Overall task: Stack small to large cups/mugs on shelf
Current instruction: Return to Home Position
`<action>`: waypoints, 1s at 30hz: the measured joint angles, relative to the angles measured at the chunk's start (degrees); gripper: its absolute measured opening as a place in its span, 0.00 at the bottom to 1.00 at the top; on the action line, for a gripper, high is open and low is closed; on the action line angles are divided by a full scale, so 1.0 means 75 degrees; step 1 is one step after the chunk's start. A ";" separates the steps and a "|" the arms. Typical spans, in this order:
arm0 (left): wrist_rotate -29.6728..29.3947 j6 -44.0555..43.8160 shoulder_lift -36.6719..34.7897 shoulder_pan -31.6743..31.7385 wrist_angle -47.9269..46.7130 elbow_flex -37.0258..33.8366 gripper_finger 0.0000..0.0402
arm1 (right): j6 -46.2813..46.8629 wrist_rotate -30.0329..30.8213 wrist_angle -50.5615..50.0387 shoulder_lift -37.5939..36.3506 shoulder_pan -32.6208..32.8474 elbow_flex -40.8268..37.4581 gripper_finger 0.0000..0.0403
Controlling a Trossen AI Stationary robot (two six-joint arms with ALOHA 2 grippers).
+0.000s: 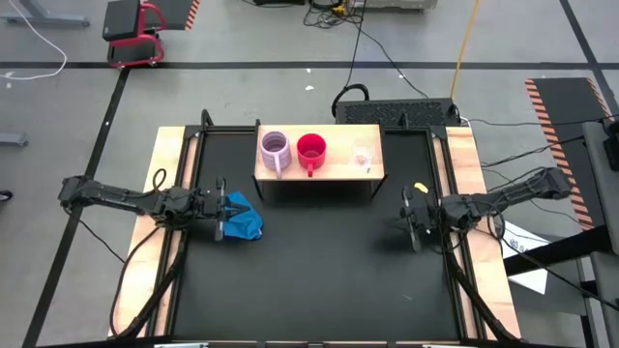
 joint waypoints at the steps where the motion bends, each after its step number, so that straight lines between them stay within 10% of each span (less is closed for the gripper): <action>1: -0.0015 0.0015 0.0000 0.0000 -0.0004 0.0000 0.00 | -0.0003 0.0017 0.0107 0.0000 -0.0220 0.0000 0.00; 15: -0.0015 -0.0093 0.0000 0.0000 -0.0400 0.0000 0.00 | 0.0936 -0.2978 0.1663 -0.0003 -0.3176 -0.0134 0.00; 30: -0.0078 0.0176 -0.0070 -0.0101 -0.0348 0.0000 0.00 | 0.0466 -0.3130 -0.0516 -0.0029 -0.2964 0.0624 0.00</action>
